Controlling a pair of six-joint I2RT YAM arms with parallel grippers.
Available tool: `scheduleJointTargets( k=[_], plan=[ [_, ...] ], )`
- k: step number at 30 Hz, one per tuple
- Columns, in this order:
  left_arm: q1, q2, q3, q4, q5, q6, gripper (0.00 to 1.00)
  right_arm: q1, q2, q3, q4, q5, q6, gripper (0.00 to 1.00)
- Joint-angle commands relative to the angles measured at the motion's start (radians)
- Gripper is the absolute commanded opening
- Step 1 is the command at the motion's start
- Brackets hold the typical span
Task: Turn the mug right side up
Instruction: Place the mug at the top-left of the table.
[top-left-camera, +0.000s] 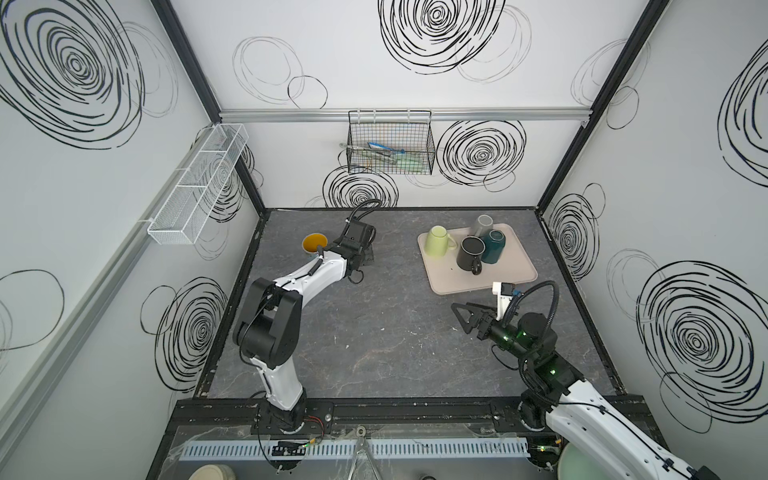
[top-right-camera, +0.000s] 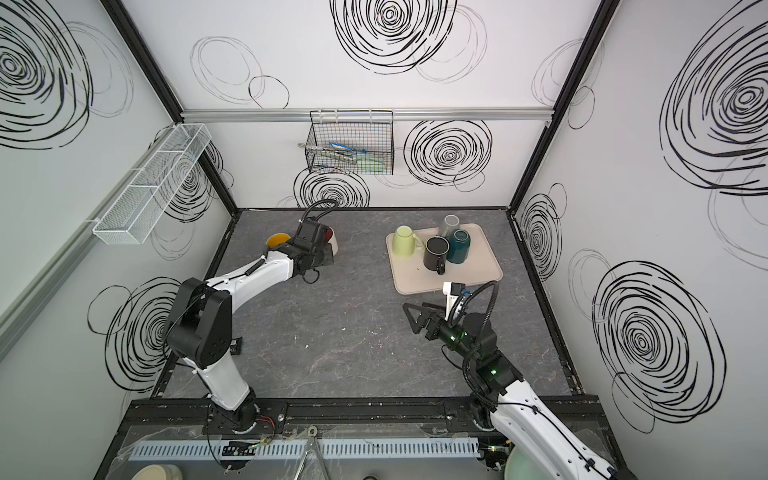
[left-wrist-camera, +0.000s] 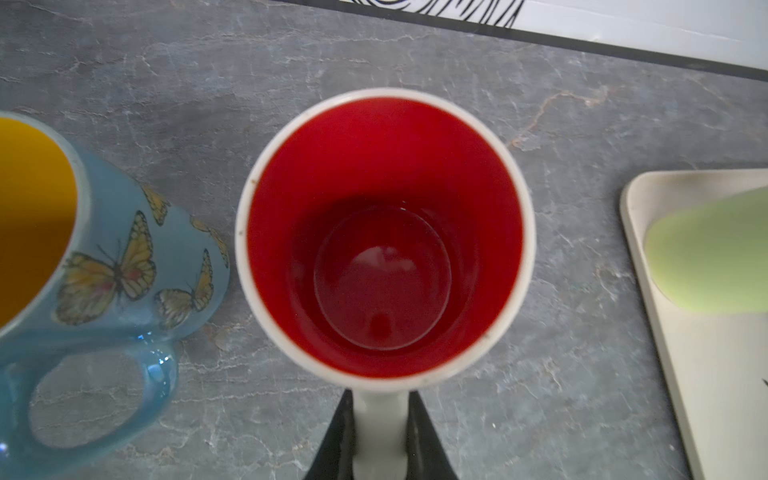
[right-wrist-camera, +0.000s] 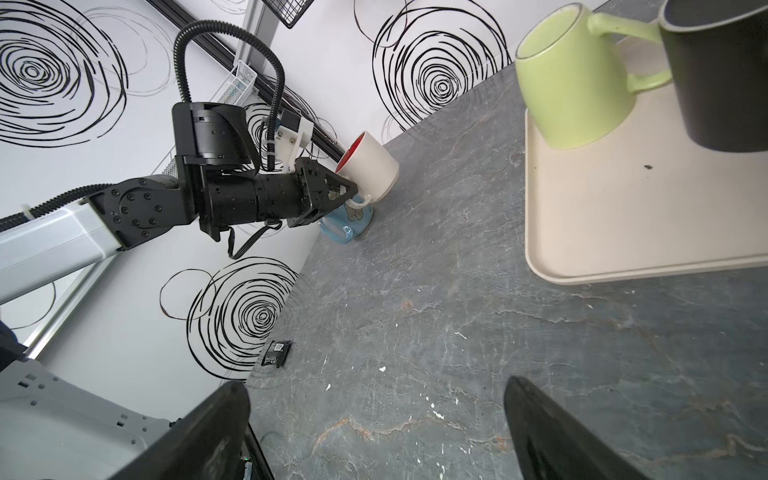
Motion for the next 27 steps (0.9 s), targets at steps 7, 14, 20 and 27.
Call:
scheduleJointTargets(
  k=[7,14,20,27],
  plan=[
    [0.027,0.052,0.073,0.077,-0.076,0.019,0.0,-0.018,0.005,-0.015,-0.003,0.009,-0.017,1.0],
    [0.044,0.107,0.092,0.075,-0.081,0.042,0.0,-0.031,0.006,-0.031,-0.014,0.001,-0.018,1.0],
    [0.054,0.13,0.091,0.086,-0.092,0.034,0.0,-0.046,0.006,-0.037,-0.013,-0.021,-0.015,1.0],
    [0.053,0.159,0.116,0.048,-0.126,0.027,0.68,-0.054,0.008,-0.042,-0.009,-0.034,-0.011,1.0]
  ],
)
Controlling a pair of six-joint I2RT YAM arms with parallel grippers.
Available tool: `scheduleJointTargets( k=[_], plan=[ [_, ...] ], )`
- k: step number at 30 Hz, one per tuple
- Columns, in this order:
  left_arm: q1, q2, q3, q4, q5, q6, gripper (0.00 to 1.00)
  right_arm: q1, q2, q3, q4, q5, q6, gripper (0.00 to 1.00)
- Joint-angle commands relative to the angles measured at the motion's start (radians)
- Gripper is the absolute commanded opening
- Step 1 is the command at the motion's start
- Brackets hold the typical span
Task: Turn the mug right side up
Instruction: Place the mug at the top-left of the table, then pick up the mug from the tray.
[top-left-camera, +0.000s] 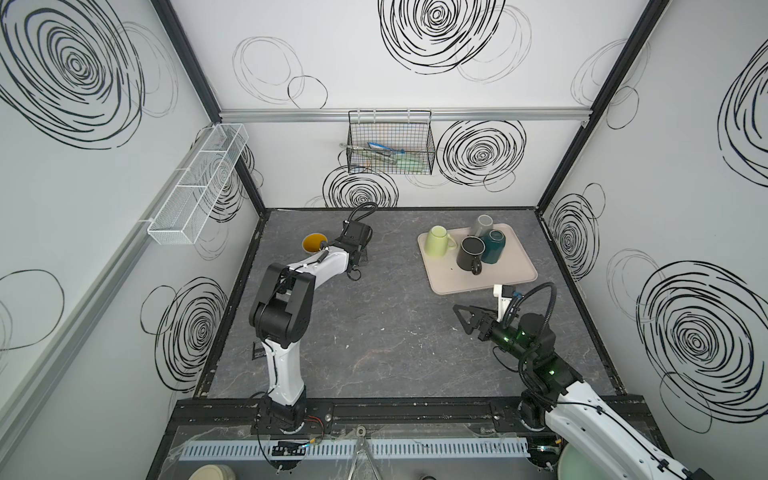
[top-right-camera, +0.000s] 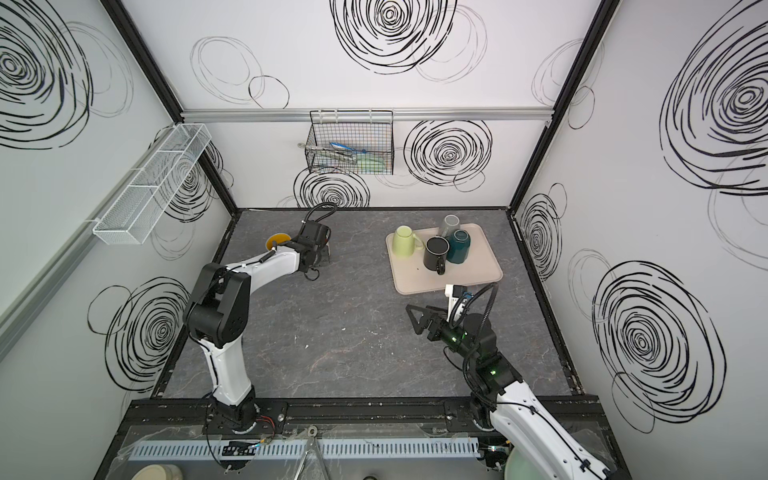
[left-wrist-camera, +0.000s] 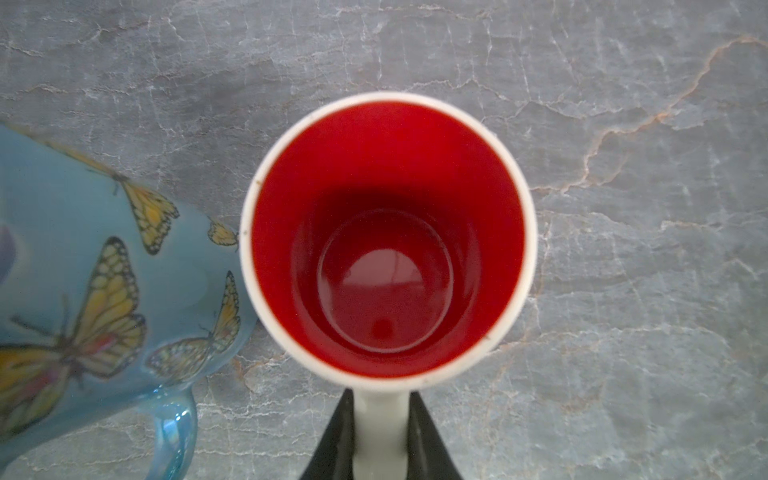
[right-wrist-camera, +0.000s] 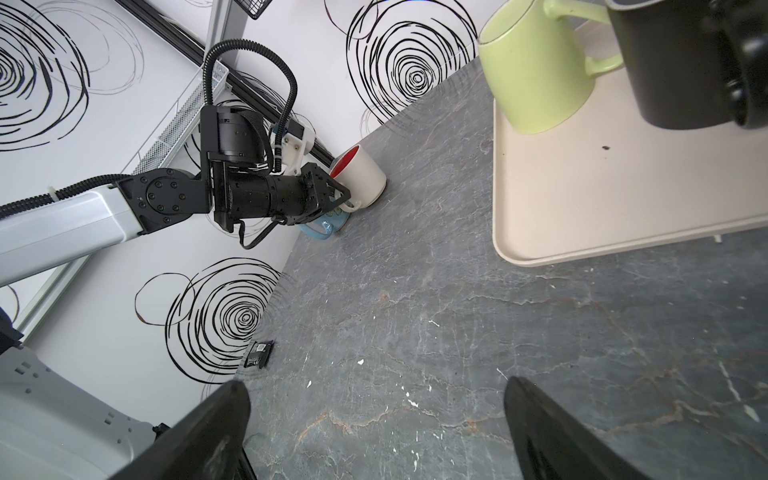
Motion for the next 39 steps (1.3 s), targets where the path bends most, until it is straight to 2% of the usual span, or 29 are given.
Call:
scheduleJointTargets(
  k=[1,10,17,25,31,36,39],
  plan=[
    [0.004,0.013,0.064,0.035,-0.069,-0.002,0.97,-0.009,-0.002,-0.006,0.006,-0.015,-0.007,1.0],
    [-0.069,-0.086,0.018,-0.008,-0.118,0.032,0.96,-0.025,-0.018,0.001,-0.028,-0.016,-0.011,1.0],
    [-0.162,-0.253,-0.107,0.013,-0.118,-0.002,0.96,-0.07,-0.029,0.027,-0.092,-0.045,-0.019,1.0],
    [-0.335,-0.475,-0.329,0.207,-0.151,-0.042,0.96,-0.152,-0.026,0.089,-0.269,-0.059,-0.063,1.0],
    [-0.399,-0.606,-0.45,0.32,-0.126,-0.056,0.96,-0.196,-0.024,0.119,-0.366,-0.023,-0.103,1.0],
    [-0.471,-0.785,-0.655,0.53,-0.153,-0.062,0.96,-0.2,0.024,0.219,-0.478,0.105,-0.195,1.0],
    [-0.481,-0.847,-0.726,0.549,-0.128,-0.1,0.96,-0.204,0.066,0.239,-0.484,0.128,-0.2,1.0]
  ],
)
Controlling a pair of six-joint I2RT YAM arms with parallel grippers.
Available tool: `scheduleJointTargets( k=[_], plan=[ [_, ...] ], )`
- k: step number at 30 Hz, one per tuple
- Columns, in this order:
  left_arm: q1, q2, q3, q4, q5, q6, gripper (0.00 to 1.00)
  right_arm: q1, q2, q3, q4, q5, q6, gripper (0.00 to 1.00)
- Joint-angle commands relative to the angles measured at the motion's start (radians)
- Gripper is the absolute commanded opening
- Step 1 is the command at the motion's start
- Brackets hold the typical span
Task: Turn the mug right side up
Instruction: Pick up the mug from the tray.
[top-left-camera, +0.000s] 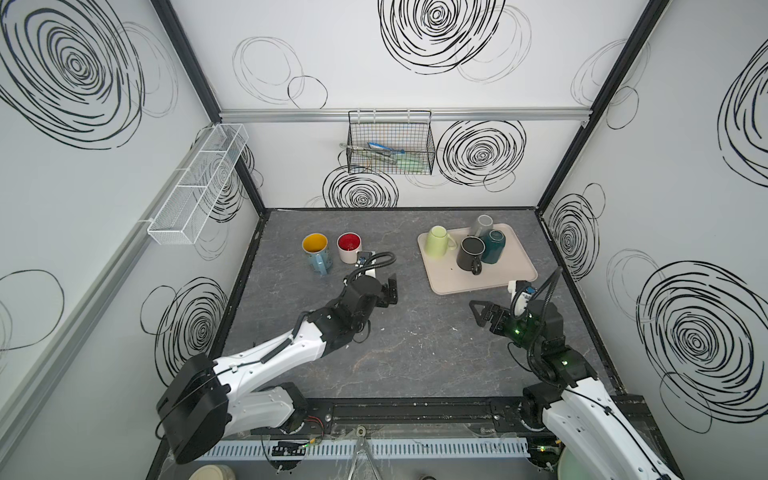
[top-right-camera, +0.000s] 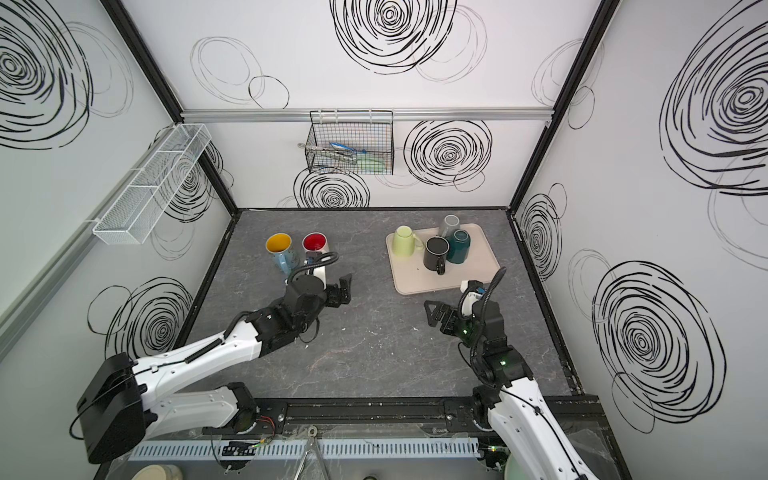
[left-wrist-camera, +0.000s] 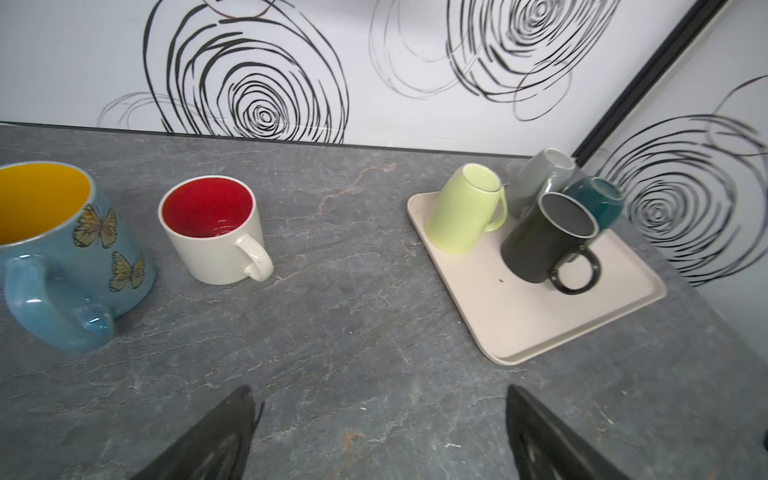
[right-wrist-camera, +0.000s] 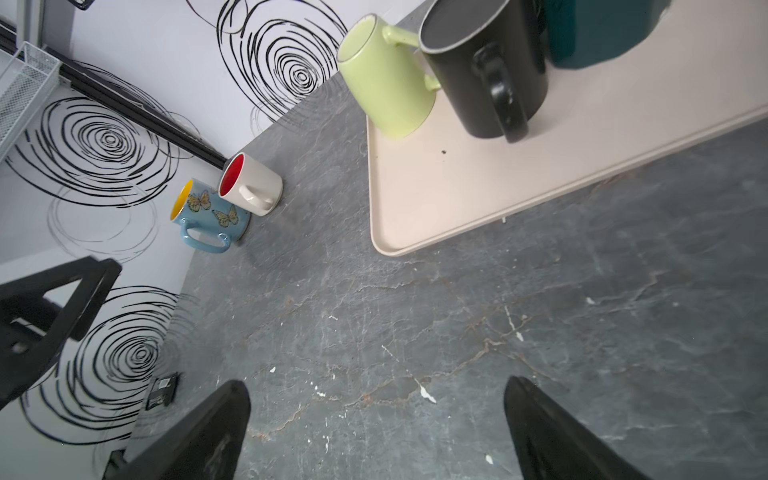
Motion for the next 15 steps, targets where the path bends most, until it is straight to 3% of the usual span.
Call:
scheduleJointTargets(
  k=[1,10,15],
  plan=[
    [-0.006,-0.051,-0.056,0.116,0.007,-0.039,0.96,-0.01,0.042,0.038,-0.047,0.071,-0.039,1.0],
    [-0.007,-0.069,-0.116,0.01,0.096,-0.035,0.96,-0.036,0.22,0.11,0.004,0.122,-0.069,1.0],
    [-0.013,-0.12,-0.241,0.116,0.166,0.013,0.96,-0.072,0.349,0.209,-0.02,0.112,-0.136,1.0]
  ],
)
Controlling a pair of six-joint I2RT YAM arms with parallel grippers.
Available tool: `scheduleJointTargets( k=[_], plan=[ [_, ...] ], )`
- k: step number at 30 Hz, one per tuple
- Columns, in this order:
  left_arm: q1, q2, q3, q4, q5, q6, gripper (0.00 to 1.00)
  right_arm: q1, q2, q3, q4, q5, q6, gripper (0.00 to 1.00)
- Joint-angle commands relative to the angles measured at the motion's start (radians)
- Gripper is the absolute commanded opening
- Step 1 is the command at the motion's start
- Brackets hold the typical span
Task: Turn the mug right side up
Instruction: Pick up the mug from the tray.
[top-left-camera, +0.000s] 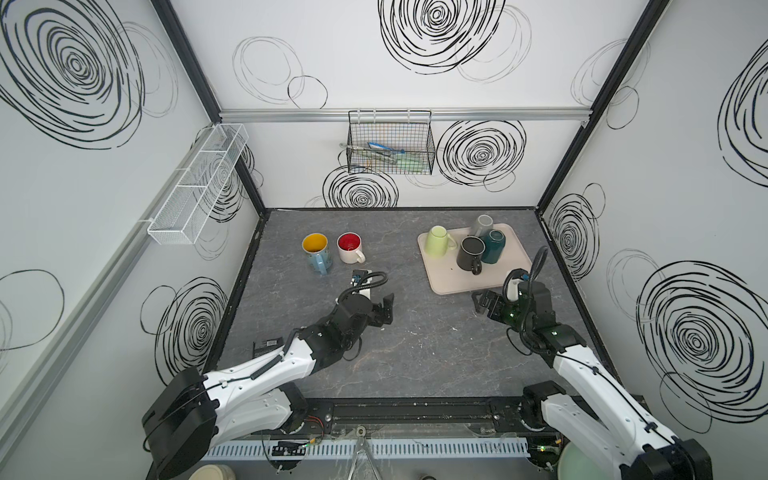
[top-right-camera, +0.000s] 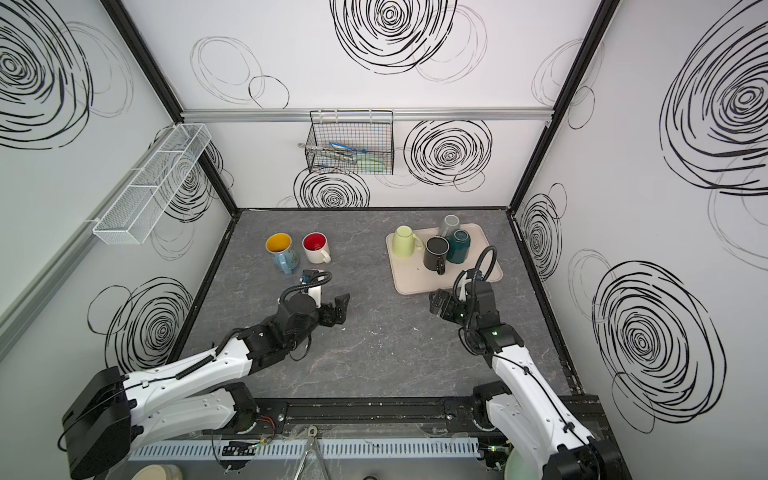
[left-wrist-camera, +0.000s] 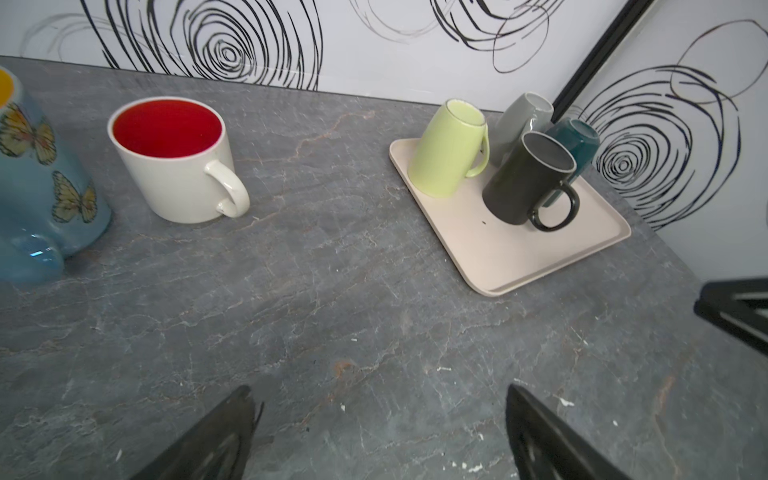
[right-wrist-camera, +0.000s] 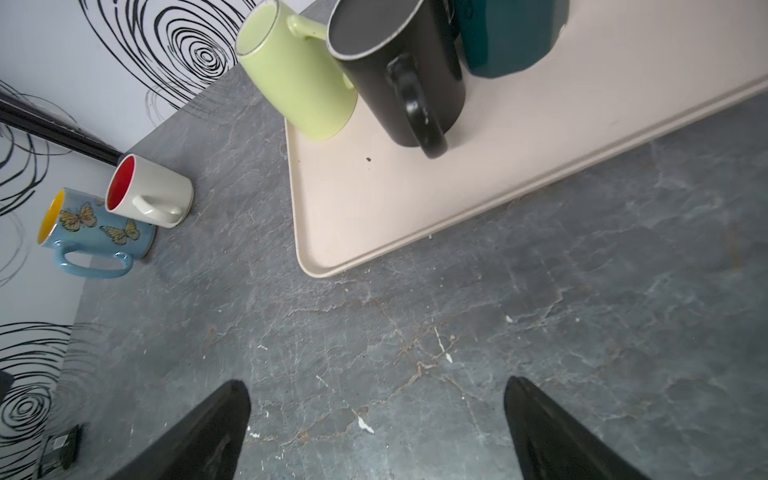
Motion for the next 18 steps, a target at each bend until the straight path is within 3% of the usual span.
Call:
scheduleJointTargets(
  k=[1,5,18],
  plan=[
    [-0.009,-0.049,-0.08,0.106,0.04,0.05,0.96,-0.026,0.058,0.082,-0.015,-0.001,-0.082,1.0],
    [-0.02,-0.111,-0.155,0.182,0.026,0.098,0.96,-0.04,0.138,0.183,-0.08,0.003,-0.133,1.0],
    [-0.036,-0.144,-0.159,0.162,0.076,0.079,0.96,-0.123,0.268,0.327,-0.115,0.003,-0.184,1.0]
  ],
)
